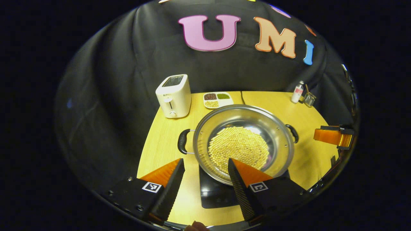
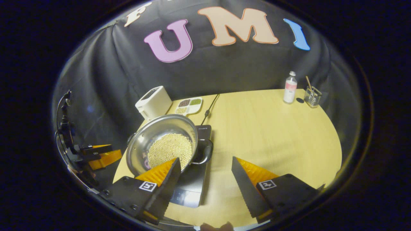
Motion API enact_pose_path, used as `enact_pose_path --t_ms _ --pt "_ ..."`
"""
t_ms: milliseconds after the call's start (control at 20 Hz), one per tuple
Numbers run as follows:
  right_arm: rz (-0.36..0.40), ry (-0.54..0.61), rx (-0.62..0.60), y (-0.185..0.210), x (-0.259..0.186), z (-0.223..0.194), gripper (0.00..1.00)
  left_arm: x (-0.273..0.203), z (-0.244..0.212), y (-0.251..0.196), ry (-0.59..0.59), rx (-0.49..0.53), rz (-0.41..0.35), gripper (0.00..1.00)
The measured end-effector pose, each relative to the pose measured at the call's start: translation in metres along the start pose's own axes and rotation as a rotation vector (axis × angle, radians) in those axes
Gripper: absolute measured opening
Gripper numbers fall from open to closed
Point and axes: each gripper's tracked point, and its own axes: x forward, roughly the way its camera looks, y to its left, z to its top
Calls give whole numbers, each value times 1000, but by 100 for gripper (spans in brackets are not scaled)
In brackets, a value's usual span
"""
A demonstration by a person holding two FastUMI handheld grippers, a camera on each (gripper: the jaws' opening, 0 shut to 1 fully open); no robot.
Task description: First push the handle of the pot to place it horizontally, then grasp the pot with both hands and set it on the induction cooktop.
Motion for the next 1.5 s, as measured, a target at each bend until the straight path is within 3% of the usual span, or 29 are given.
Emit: enact_pose_path --t_ms 50,200,450,750,1000,1050,1150,1250,1350,1500 --pt "17 -19 9 -4 -10 0 94 -15 2 -2 -25 11 26 84" --pt "52 -88 28 -12 -35 6 98 -61 13 -15 -120 18 88 90" --pt "66 -253 58 -23 -104 35 98 -130 49 -37 -312 55 112 91" --pt "-3 -404 39 -38 -185 37 93 -183 64 -86 -436 111 36 91" --pt "-88 -547 -35 -58 -270 38 92 -226 57 -124 -506 11 -58 91" --pt "-92 -568 -46 -59 -285 39 98 -235 54 -125 -508 -15 -58 91" --pt "-98 -619 -63 -63 -310 48 98 -253 57 -125 -544 -41 -29 94" --pt "-94 -691 -80 -67 -333 61 98 -273 69 -126 -604 -13 25 91" --pt "-78 -719 -105 -75 -344 69 92 -288 77 -138 -653 14 59 90" --pt "-67 -727 -132 -101 -362 79 92 -297 86 -169 -673 -6 58 90"
